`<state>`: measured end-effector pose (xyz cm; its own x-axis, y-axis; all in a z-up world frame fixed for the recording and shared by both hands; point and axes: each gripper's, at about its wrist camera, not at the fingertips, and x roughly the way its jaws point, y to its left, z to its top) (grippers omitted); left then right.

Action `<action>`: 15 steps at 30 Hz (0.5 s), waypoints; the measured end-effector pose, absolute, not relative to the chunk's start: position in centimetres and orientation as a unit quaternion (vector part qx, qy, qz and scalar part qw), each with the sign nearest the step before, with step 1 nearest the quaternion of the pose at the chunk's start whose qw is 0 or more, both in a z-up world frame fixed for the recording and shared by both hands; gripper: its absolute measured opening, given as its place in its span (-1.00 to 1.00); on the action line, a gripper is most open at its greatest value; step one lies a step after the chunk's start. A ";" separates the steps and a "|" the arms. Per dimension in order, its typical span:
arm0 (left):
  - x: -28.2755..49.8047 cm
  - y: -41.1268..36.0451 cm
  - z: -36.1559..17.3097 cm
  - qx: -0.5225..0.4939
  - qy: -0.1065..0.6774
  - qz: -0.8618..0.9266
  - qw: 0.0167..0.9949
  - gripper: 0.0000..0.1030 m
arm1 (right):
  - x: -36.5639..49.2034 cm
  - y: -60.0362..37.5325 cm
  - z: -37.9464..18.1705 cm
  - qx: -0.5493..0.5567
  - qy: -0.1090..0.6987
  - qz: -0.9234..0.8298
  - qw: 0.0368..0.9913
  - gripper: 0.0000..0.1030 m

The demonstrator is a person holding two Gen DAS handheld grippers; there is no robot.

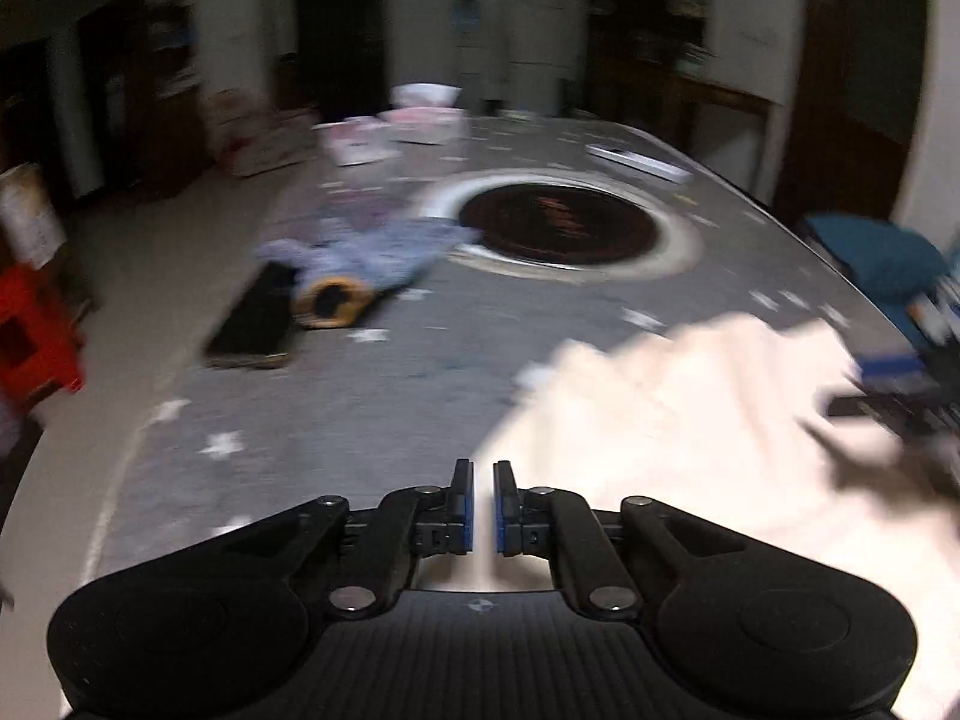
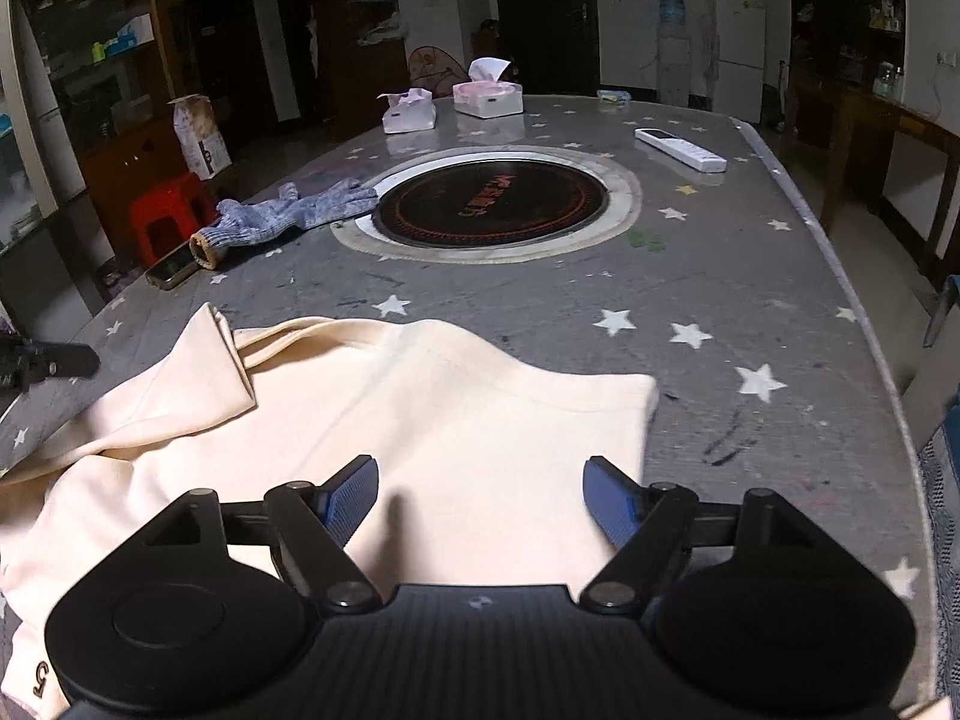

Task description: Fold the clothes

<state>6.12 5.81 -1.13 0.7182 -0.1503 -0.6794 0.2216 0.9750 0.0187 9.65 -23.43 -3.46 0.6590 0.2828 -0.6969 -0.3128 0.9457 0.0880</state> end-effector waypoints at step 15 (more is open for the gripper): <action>11.4 0.3 -3.6 0.105 0.376 -0.119 0.913 -0.06 | 13.2 -23.9 -4.2 -0.030 0.386 0.133 0.912 0.51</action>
<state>11.39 0.26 -3.63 0.6883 -0.1374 -0.7123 0.2963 0.9495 0.1031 13.22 -23.89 -4.16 0.6668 0.2202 -0.7120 -0.2670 0.9625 0.0476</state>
